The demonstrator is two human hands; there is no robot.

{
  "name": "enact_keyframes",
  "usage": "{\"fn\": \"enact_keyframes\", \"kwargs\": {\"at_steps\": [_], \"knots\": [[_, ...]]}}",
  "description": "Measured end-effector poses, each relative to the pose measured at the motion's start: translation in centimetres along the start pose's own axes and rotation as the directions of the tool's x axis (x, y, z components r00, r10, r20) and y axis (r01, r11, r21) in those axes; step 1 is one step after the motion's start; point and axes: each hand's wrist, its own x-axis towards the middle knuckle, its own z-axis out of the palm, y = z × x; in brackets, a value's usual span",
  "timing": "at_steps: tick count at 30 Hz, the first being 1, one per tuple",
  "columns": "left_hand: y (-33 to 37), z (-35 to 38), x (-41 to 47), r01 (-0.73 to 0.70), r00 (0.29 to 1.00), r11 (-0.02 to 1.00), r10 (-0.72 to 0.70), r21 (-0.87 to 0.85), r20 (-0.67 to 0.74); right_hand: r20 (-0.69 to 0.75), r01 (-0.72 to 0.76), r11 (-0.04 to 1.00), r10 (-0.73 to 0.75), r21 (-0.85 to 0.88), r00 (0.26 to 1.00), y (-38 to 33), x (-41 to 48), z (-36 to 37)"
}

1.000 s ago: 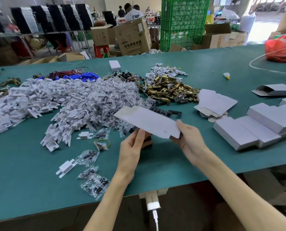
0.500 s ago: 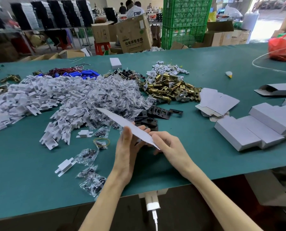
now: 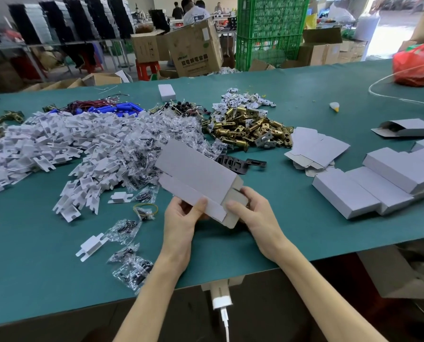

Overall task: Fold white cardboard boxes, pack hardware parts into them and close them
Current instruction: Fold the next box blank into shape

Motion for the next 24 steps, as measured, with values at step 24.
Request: {"fn": "enact_keyframes", "kwargs": {"at_steps": [24], "knots": [[0.25, 0.65, -0.63, -0.070, 0.991, 0.992, 0.058, 0.104, 0.117, -0.046, 0.069, 0.995, -0.066, 0.074, 0.997, 0.29, 0.46, -0.32]]}}
